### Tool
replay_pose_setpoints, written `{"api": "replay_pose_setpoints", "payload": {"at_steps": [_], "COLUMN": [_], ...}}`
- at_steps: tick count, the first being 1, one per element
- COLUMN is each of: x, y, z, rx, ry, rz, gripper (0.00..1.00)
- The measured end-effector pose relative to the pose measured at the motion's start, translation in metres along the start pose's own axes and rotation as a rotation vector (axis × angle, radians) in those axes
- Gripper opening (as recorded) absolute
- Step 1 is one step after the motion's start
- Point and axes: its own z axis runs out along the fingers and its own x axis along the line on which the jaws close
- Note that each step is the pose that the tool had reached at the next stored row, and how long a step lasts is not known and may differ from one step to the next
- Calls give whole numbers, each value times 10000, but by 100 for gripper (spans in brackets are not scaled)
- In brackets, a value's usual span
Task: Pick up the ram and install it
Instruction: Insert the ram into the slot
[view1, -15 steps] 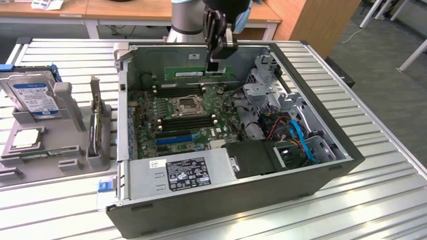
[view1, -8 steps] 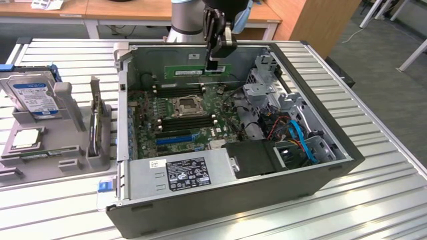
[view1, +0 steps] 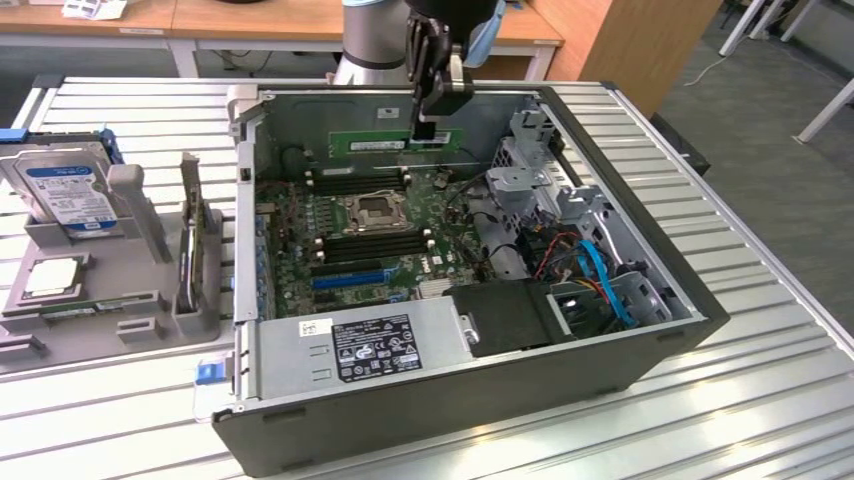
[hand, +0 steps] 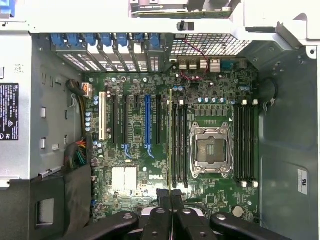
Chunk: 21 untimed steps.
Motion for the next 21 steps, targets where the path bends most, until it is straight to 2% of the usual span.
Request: {"api": "replay_pose_setpoints", "payload": {"at_steps": [21], "x": [2], "y": [-4], "z": [136], "rx": [2], "ry": [1], "rz": [-1], "gripper": [12]}}
